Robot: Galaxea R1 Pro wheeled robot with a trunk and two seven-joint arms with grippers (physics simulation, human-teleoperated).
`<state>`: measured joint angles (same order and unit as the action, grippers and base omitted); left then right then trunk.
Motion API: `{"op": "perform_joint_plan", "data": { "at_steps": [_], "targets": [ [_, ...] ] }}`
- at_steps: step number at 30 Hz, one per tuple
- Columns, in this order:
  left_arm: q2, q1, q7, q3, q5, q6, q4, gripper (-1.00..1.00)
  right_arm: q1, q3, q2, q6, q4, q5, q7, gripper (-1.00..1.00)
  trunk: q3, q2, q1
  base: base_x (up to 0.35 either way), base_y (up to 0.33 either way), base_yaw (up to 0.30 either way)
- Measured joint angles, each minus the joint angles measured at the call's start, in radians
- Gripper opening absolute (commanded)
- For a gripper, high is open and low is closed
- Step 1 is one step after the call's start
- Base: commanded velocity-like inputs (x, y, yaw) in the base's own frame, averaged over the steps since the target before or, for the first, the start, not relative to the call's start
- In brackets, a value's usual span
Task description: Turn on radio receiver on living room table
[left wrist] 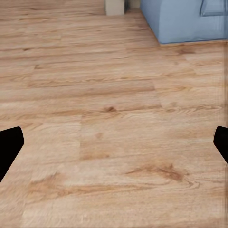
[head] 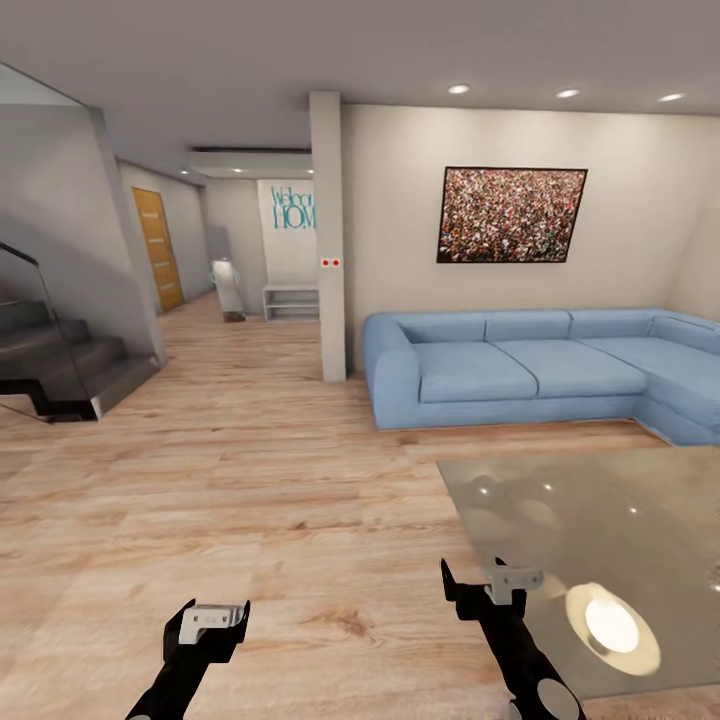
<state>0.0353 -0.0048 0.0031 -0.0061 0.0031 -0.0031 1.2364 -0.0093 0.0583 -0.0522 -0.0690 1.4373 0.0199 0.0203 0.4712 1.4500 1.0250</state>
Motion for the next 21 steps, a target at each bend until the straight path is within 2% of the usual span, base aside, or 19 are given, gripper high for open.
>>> {"op": "perform_joint_plan", "data": {
  "at_steps": [21],
  "targets": [
    [0.000,0.000,0.000,0.000,0.002,0.000,-0.002,1.00,-0.001,0.000,0.000,0.000,0.000,0.000,0.000,1.00,-0.012,0.000,0.000,0.000,0.000,-0.265]
  ]
}}
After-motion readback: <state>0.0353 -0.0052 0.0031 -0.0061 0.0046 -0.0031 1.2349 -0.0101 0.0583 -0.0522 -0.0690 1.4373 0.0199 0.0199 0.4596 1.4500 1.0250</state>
